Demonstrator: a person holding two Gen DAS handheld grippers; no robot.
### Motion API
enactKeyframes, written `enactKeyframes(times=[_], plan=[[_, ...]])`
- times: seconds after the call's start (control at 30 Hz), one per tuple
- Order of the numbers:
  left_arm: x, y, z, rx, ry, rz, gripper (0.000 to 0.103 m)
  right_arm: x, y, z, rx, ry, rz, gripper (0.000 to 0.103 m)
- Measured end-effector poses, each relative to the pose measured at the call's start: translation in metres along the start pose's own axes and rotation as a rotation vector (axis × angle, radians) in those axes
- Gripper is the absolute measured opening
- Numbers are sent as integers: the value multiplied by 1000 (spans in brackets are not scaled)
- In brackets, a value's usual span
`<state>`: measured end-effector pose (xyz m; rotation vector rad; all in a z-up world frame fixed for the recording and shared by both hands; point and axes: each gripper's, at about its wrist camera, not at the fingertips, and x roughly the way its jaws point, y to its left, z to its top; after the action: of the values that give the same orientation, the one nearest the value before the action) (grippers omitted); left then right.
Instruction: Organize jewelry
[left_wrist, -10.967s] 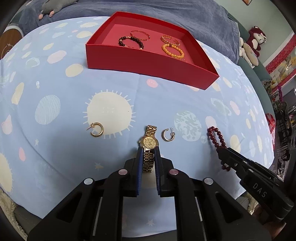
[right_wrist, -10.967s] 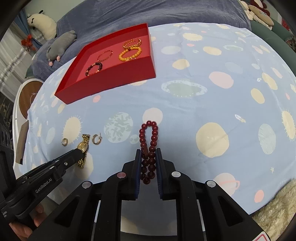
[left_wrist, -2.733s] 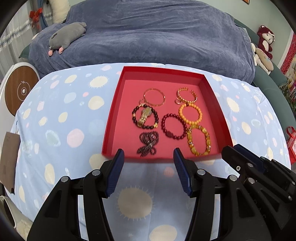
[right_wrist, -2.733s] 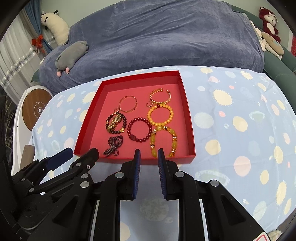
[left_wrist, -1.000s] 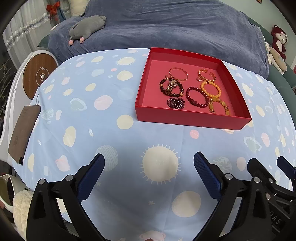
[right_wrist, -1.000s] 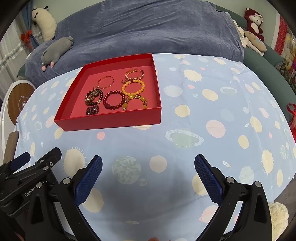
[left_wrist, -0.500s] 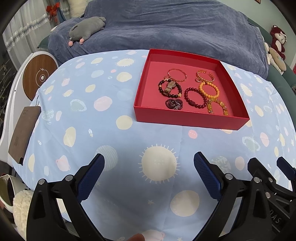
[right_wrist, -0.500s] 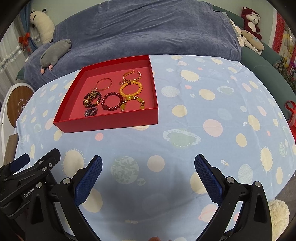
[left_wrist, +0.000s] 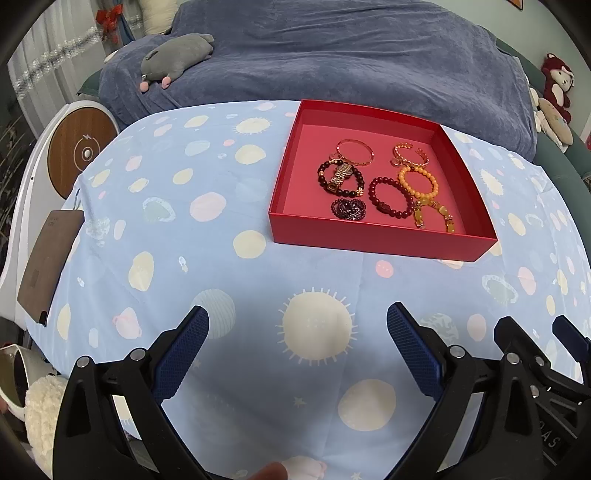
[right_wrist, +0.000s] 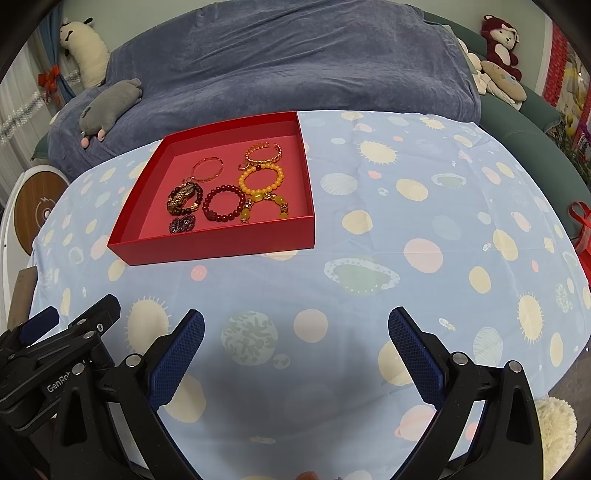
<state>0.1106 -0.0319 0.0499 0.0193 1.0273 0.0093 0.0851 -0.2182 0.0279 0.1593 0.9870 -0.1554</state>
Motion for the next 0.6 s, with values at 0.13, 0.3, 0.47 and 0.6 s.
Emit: enactKeyframes(times=[0.13, 0.3, 0.47, 0.6], plan=[[-1, 1, 0, -7, 0, 1, 93, -2, -1, 0, 0, -1, 0, 96], [-1, 1, -1, -11, -3, 4, 93, -3, 0, 0, -1, 1, 0, 96], [-1, 2, -1, -11, -6, 7, 93, -3, 0, 0, -2, 1, 0, 96], [-1, 3, -1, -15, -7, 7, 93, -3, 1, 1, -7, -1, -2, 96]])
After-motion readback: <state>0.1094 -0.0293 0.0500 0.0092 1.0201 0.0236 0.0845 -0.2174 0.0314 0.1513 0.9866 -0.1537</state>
